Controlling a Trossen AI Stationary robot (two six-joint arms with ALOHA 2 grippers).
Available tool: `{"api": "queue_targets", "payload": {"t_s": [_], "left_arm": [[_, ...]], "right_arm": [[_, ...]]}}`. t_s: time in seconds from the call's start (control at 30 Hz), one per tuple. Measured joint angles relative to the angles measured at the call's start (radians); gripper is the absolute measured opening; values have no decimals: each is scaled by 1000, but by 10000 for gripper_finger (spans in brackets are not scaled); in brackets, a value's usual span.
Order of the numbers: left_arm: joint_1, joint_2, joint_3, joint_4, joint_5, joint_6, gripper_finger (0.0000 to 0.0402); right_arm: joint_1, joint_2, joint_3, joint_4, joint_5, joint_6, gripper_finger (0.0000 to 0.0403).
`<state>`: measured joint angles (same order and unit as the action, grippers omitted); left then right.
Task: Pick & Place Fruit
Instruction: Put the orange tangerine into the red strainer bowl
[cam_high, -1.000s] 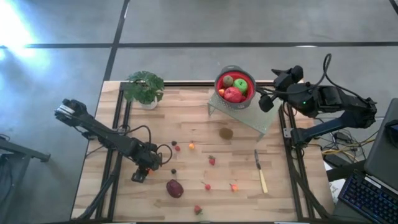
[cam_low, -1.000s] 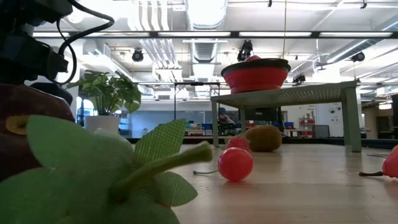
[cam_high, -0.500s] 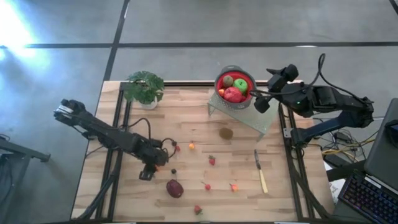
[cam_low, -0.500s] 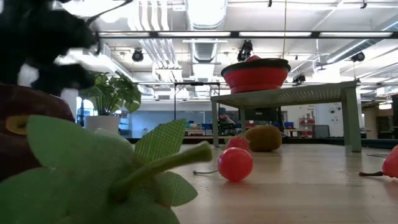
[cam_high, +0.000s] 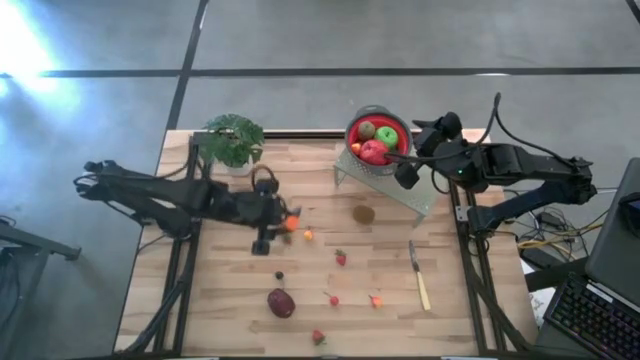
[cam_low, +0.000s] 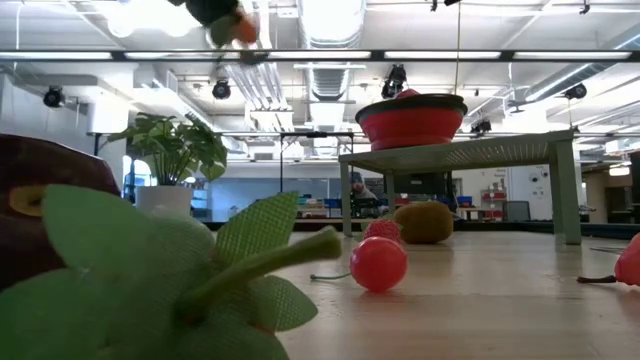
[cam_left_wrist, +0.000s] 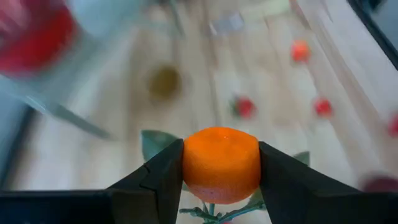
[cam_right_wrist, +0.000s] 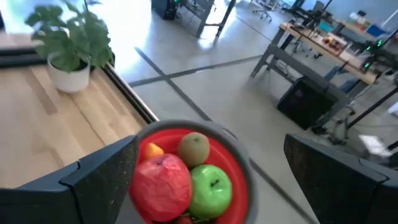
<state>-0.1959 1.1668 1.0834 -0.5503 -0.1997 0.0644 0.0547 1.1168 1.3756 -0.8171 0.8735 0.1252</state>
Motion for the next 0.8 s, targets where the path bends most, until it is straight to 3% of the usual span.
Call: {"api": "queue_targets", "payload": {"t_s": [0.1, 0.3, 0.67, 0.8], "left_arm": [[45, -5, 39, 88, -15, 85, 183], [151, 9, 89, 381, 8, 175, 183], [360, 67, 141, 684, 305, 108, 183], [385, 113, 141, 767, 388, 101, 183]], "right_arm": [[0, 0, -1, 10, -3, 93, 396], [0, -3, -2, 58, -87, 106, 396], [0, 25, -47, 288, -379, -89, 396], [-2, 44, -64, 370, -403, -82, 396]]}}
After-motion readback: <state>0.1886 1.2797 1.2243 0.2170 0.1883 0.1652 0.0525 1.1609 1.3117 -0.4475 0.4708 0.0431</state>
